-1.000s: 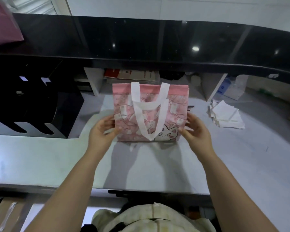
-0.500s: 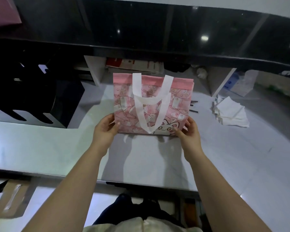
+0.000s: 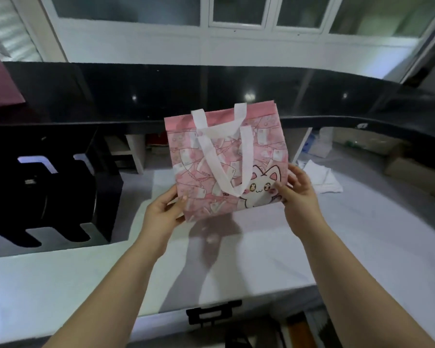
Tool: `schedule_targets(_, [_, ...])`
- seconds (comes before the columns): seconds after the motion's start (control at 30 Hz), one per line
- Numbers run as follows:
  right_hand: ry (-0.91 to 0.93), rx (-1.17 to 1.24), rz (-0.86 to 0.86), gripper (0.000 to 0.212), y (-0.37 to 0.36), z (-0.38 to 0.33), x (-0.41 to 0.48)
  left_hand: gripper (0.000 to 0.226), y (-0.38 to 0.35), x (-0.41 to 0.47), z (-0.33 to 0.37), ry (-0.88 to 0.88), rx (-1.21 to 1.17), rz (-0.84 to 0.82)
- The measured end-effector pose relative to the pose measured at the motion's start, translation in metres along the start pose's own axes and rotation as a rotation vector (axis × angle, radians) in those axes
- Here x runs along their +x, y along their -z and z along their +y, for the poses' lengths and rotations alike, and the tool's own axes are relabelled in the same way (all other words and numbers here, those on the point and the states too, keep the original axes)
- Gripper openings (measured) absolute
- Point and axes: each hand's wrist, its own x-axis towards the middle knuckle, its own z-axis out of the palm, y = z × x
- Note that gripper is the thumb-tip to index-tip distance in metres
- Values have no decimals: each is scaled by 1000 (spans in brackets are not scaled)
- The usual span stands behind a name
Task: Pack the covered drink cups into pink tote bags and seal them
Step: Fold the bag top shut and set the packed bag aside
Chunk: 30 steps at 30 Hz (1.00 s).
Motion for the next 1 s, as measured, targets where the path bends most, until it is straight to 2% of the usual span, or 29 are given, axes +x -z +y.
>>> schedule_targets(0.17, [125,-35,102,44,0,-49,-33,34,-15,3,32,-51,-23,-168])
schedule_targets(0.33, [220,-49,228,52,13,-100,-79,30,-53,7,77,-69,-52,-241])
schedule_targets(0.53, [337,-75,302,59,27,-159,-137,33,-105,1,126,-145,-54,-410])
schedule_targets(0.63, [377,-80,344,61,37,-183,-163,27,-130,-5,139,-141,-78,-461])
schedule_targets(0.87, [485,-119,427,71,74,-246,-223,17,-213,-40,175,-66,-195,-633])
schedule_targets(1.0, [573,-136,505,71,110,-280,-256,18,-270,-74,198,-117,-162,-716])
